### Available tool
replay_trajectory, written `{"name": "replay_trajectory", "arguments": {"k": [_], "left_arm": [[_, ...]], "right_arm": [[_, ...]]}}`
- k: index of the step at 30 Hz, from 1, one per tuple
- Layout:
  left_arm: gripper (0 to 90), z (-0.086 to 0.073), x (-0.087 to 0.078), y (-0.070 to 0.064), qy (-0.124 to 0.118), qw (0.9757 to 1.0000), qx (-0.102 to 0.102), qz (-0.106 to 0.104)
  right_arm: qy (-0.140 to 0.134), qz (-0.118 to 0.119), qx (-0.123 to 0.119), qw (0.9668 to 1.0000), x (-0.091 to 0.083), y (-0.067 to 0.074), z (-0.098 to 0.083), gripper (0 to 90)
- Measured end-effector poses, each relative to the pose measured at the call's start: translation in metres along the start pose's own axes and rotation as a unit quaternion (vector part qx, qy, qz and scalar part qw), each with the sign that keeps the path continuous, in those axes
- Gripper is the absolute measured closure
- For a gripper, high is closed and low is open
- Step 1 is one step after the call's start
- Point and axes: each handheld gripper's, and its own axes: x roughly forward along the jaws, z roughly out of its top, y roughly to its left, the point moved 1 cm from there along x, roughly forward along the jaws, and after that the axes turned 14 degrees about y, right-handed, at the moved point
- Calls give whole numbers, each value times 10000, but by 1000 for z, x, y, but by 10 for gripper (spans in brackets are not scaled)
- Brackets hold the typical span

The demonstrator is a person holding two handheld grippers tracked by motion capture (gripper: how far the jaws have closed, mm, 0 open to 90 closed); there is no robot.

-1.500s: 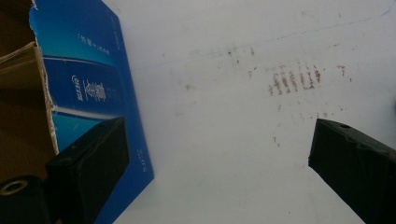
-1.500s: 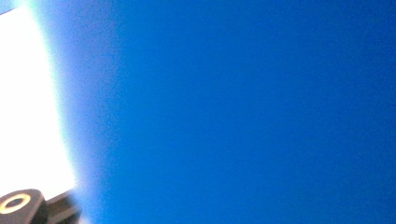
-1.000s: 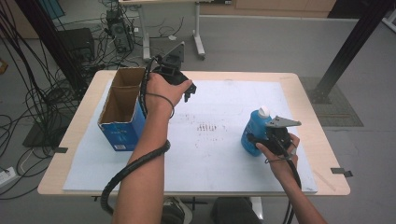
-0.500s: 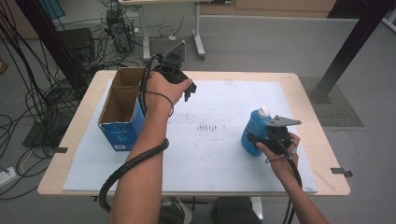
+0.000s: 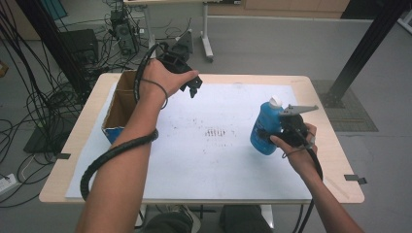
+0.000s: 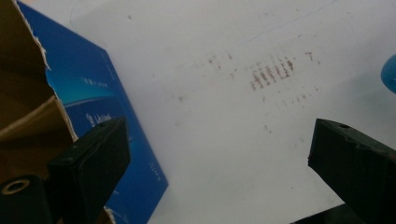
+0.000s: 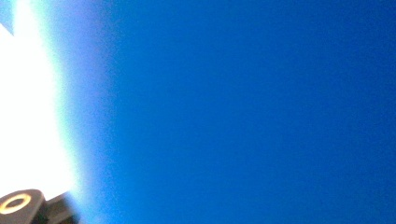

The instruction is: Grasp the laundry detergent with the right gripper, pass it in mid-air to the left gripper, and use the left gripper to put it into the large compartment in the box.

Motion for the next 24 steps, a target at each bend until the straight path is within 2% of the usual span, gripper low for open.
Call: {"name": "replay_trajectory", "arguments": {"k": [3, 5, 10, 11, 13, 16, 17, 18, 20, 21, 24], "left_arm": [[62, 1, -15, 3, 14, 9992, 384, 58], [63, 1, -25, 7, 26, 9979, 638, 105], [64, 2, -46, 16, 80, 9942, 1057, 187], [64, 2, -51, 17, 93, 9924, 1187, 296], [67, 1, -60, 19, 87, 9891, 1428, 335], [66, 0, -74, 20, -112, 9841, 1708, 477], [66, 0, -77, 21, -159, 9834, 1746, 457], [65, 0, -83, 22, -221, 9815, 1847, 453], [63, -2, -90, 21, -215, 9780, 2027, 449], [62, -2, -92, 21, -210, 9770, 2078, 441], [62, -8, -100, 17, -160, 9666, 2525, 401]], "right_arm": [[-9, 311, -173, 9994, -11, 2, 29, 440], [-23, 466, -289, 9985, -17, 3, 47, 439], [218, 762, -627, 9949, -22, 10, 92, 439], [254, 821, -673, 9940, -22, 11, 98, 439], [317, 921, -790, 9921, -22, 15, 115, 438], [413, 966, -1050, 9889, -18, 23, 138, 438], [455, 1005, -1126, 9875, -15, 27, 146, 439], [459, 1048, -1156, 9867, -12, 29, 150, 438], [428, 1161, -1380, 9827, -2, 36, 162, 439], [417, 1214, -1503, 9803, 3, 40, 167, 439], [396, 1360, -1703, 9752, 19, 51, 178, 441]]}}
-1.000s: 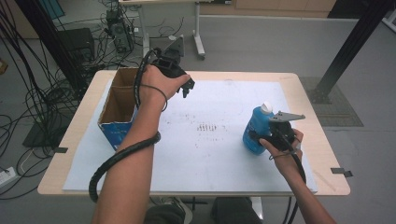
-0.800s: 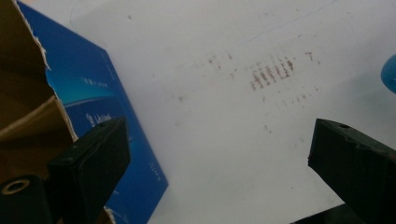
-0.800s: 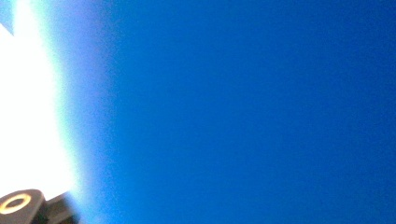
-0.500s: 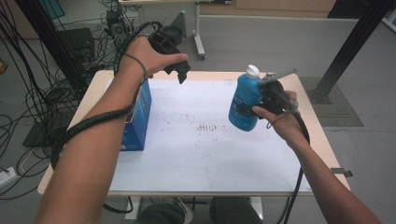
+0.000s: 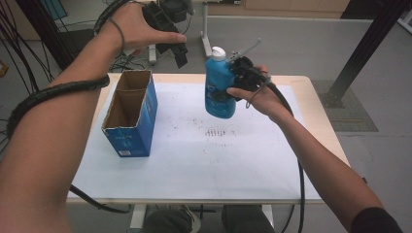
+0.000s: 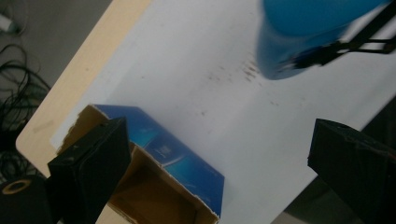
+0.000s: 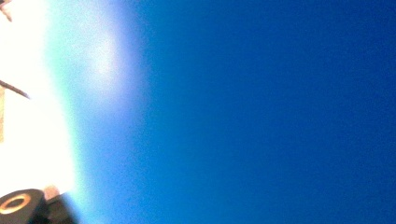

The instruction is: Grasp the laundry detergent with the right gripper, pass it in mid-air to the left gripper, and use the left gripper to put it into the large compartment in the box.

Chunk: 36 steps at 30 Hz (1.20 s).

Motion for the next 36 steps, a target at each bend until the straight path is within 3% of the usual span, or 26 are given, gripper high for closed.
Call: {"name": "replay_trajectory", "arguments": {"k": [6, 12, 14, 20, 24, 26, 30, 33, 36], "left_arm": [[62, -4, -7, -13, 116, 9987, 488, -7], [55, -8, 5, -33, 293, 9942, 994, -298], [51, -7, 11, -40, 396, 9918, 1183, -265], [53, -1, 29, -54, 683, 9864, 1465, -288], [51, 1, 39, -56, 791, 9840, 1559, -352], [51, 1, 43, -57, 816, 9837, 1567, -327], [51, 1, 52, -57, 751, 9840, 1537, -503], [52, 3, 56, -57, 756, 9827, 1616, -500], [52, 5, 57, -58, 680, 9827, 1651, -495]], "right_arm": [[64, 454, -634, 9969, 33, 11, 18, 440], [121, 991, -1429, 9847, 52, 30, 22, 439], [120, 1140, -1557, 9811, 55, 35, 22, 439], [17, 1282, -1976, 9718, 54, 51, 25, 439], [-6, 1283, -2104, 9692, 50, 57, 25, 439], [-27, 1287, -2153, 9680, 48, 59, 24, 439], [-101, 1351, -2249, 9649, 43, 61, 24, 439], [-222, 1335, -2333, 9630, 41, 61, 25, 439], [-194, 1379, -2284, 9636, 39, 61, 24, 439]]}}
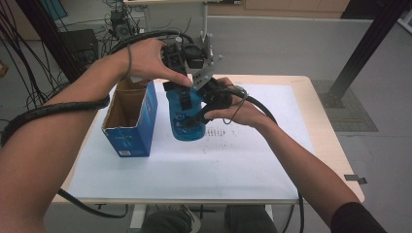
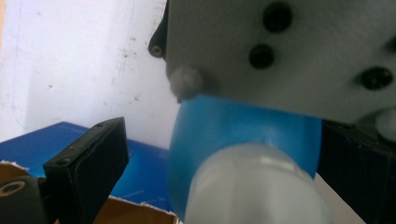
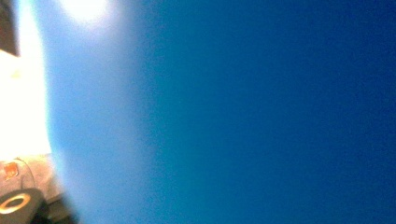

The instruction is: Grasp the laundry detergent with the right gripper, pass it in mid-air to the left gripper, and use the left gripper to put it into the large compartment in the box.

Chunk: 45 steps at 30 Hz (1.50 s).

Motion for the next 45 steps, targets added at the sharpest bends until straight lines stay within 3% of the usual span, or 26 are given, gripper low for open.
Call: {"name": "replay_trajectory", "arguments": {"k": [9, 10, 11, 12, 14, 45], "left_arm": [[54, 3, 0, 1, -23, 10000, 51, 1], [54, 3, 0, 0, -8, 10000, 56, 13], [54, 4, 0, 0, -1, 10000, 53, 17], [53, 4, 0, -1, -14, 10000, 29, 5], [52, 5, 0, -1, -12, 10000, 47, 22], [53, 9, -1, -4, 25, 9999, 110, 27]], "right_arm": [[75, 31, 160, 9998, -3, -1, -3, 439], [-7, -49, 43, 10000, -2, -4, -3, 439], [95, 38, 193, 9998, -4, -1, -4, 439], [106, 21, 196, 9997, -4, -1, -4, 438], [-26, -100, 10, 9999, -3, -5, -3, 438], [-80, -129, 49, 9999, -10, -4, -6, 438]]}}
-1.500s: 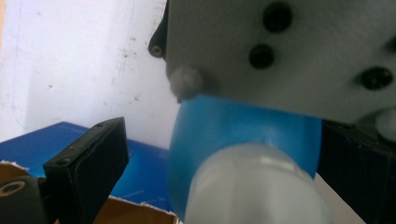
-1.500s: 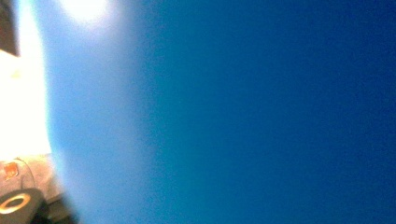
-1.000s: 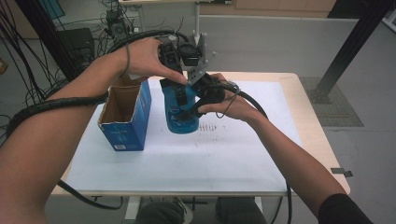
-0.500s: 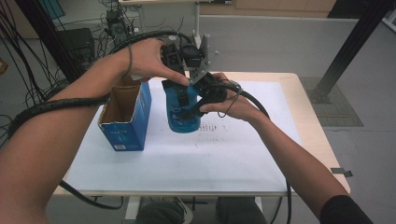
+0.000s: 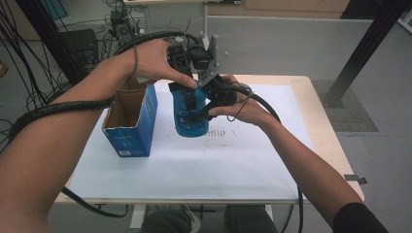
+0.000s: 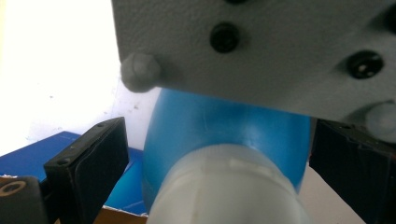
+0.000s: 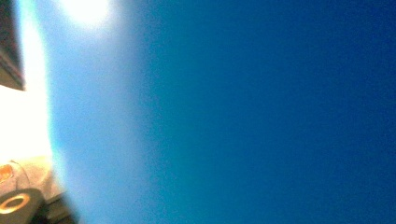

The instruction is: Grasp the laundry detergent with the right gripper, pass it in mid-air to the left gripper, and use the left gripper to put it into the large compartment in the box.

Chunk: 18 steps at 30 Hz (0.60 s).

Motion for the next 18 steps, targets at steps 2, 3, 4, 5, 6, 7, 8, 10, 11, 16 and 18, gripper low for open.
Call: {"name": "replay_trajectory", "arguments": {"k": [2, 3, 4, 5, 6, 7, 8, 10, 11, 16, 18], "left_arm": [[52, 0, 0, -1, -12, 10000, 1, -1], [52, 0, 0, -1, -14, 10000, 11, -3], [52, 0, 0, -1, -22, 10000, -4, 4], [52, 0, 0, -1, -18, 10000, -4, 3], [52, 1, 0, -1, -16, 10000, 1, 4], [52, 1, 0, -1, -16, 10000, 1, 4], [53, 1, -1, -2, -15, 10000, 0, 8], [52, 2, -1, -2, -20, 10000, 7, 0], [52, 2, -1, -2, -20, 10000, 7, 0], [53, 4, -1, -2, -14, 10000, 18, 15], [54, 4, -1, -2, -17, 10000, 20, 10]], "right_arm": [[-1, 9, 14, 10000, 0, 1, 0, 438], [-1, 0, 7, 10000, 0, 1, 0, 438], [-3, 13, 10, 10000, -1, 1, 0, 438], [1, -28, -2, 10000, -1, 0, 0, 438], [0, -31, -1, 10000, -1, 0, 0, 438], [0, -31, -1, 10000, -1, 0, 0, 438], [-7, -46, -26, 10000, -1, 0, 0, 438], [-7, -38, -7, 10000, -1, 1, 0, 438], [-4, -38, 1, 10000, -2, 1, 0, 438], [-3, -48, 12, 10000, -3, 1, -1, 438], [4, -65, 6, 10000, -3, 1, -1, 438]]}}
